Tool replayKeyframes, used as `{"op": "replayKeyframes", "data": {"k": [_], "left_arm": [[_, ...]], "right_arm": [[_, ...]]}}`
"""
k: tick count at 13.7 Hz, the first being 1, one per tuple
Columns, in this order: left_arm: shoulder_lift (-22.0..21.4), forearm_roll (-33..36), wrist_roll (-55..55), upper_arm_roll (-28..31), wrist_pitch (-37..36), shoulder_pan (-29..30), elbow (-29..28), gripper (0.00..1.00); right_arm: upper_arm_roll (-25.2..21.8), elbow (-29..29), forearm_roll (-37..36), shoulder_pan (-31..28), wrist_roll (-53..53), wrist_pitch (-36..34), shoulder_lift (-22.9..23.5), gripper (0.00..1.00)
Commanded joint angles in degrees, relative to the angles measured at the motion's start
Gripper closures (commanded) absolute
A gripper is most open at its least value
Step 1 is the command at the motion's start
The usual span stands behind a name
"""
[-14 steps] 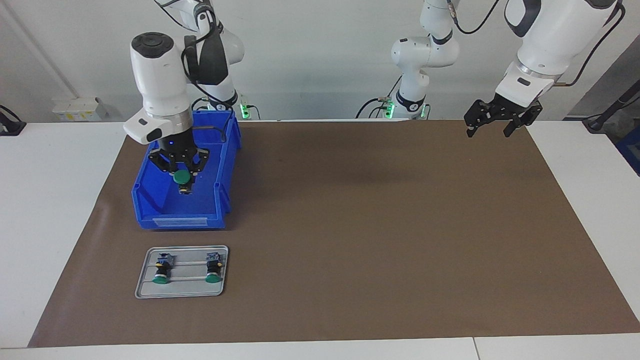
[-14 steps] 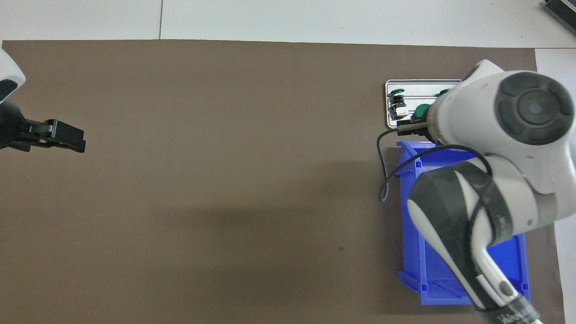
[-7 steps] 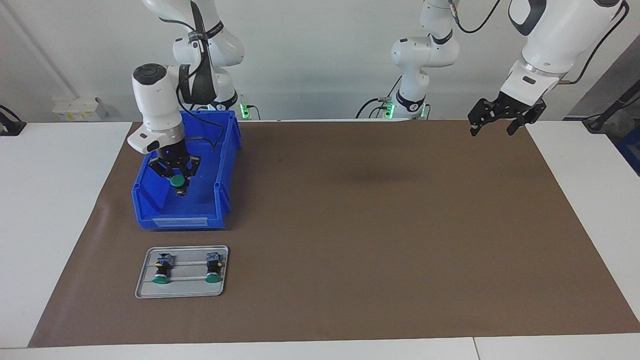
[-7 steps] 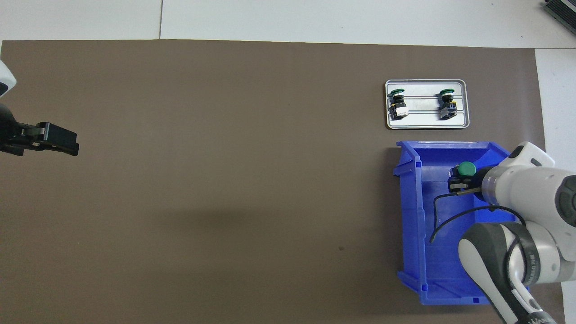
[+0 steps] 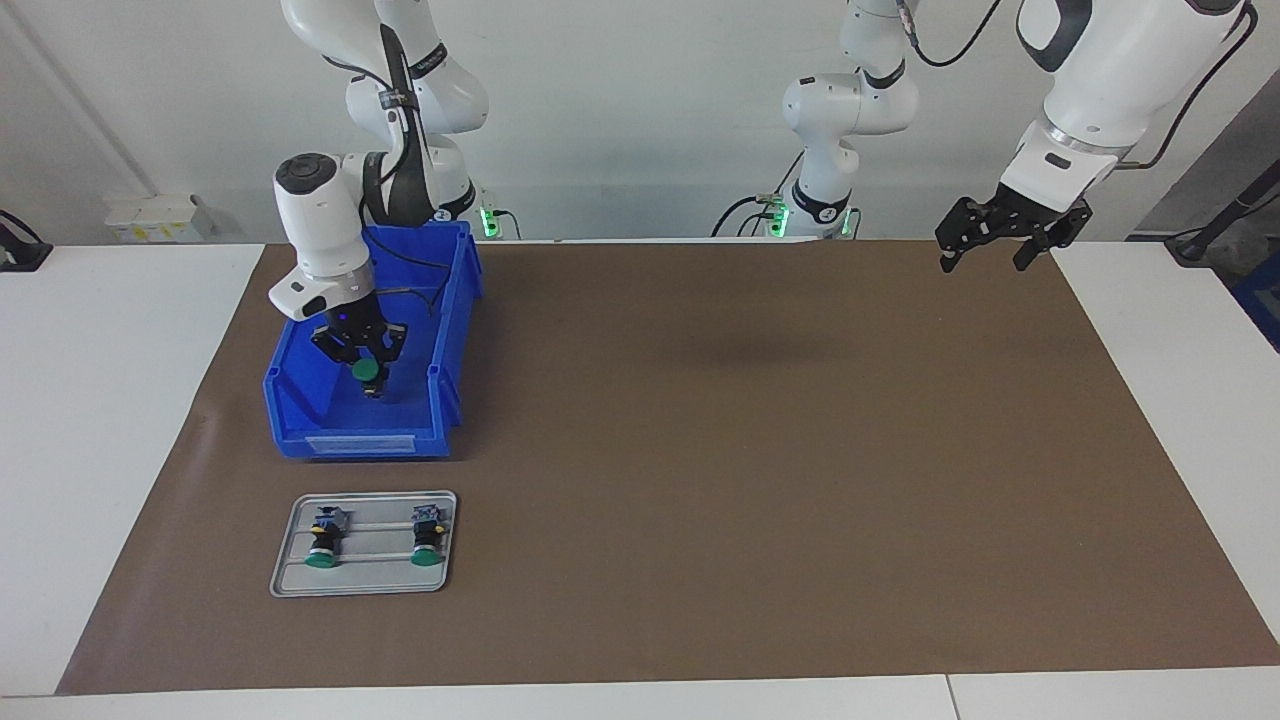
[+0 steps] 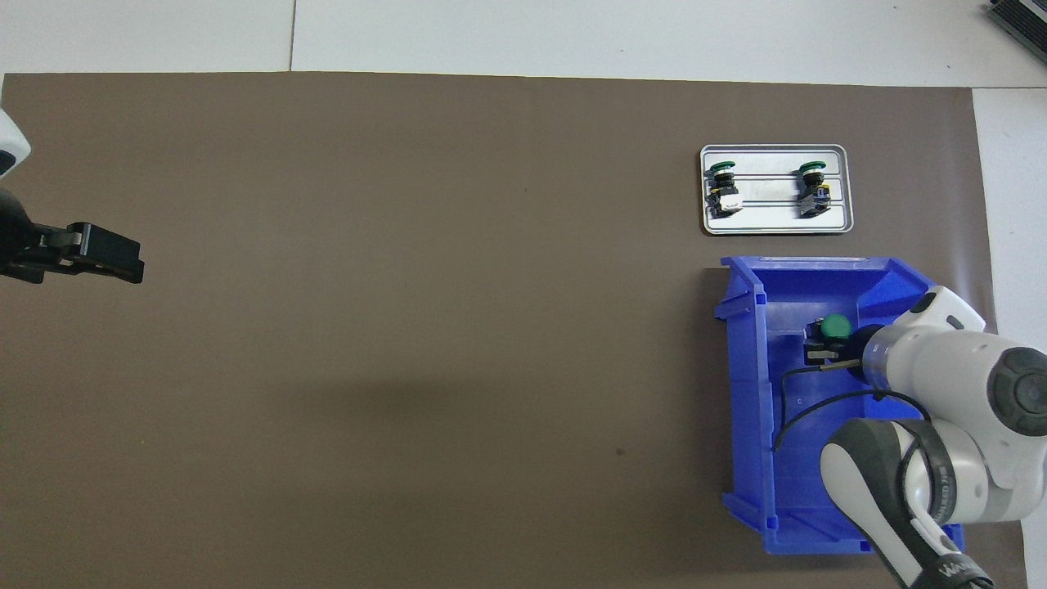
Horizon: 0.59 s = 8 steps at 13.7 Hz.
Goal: Place and press button with both arms
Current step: 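Lower the button into the blue bin and open the right gripper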
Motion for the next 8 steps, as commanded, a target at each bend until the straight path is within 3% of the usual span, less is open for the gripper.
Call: {"op": "replayKeyframes", "data": {"k": [1,2,3,6,8], "left_arm": [[-1.66,0.57,-0.11,0.18,0.05,-0.11,-1.81,0.00],[-1.66,0.57,-0.11,0.18,0.05,-0.11,-1.82,0.00],[-1.66,0.57,-0.11,0.18,0.05,-0.11,-1.82,0.00],[-1.66,0.57,-0.11,0.18,0.05,-0.11,-1.82,0.00],[-1.66,0.57,-0.11,0.18,0.05,-0.11,-1.82,0.00]], "right_arm": [[0.62,0.19,2.06,-0.59,-1.65,0.98,0.22,0.64],[0.62,0.28,2.15,-0.59,-1.57,0.98,0.22,0.29],[0.62,0.63,2.15,-0.59,-1.57,0.72,0.22,0.02],[0.62,5.00,2.33,-0.59,0.09,-5.66,-2.40,0.00],[0.71,12.46,2.33,-0.59,2.29,-17.24,-3.64,0.00]]}}
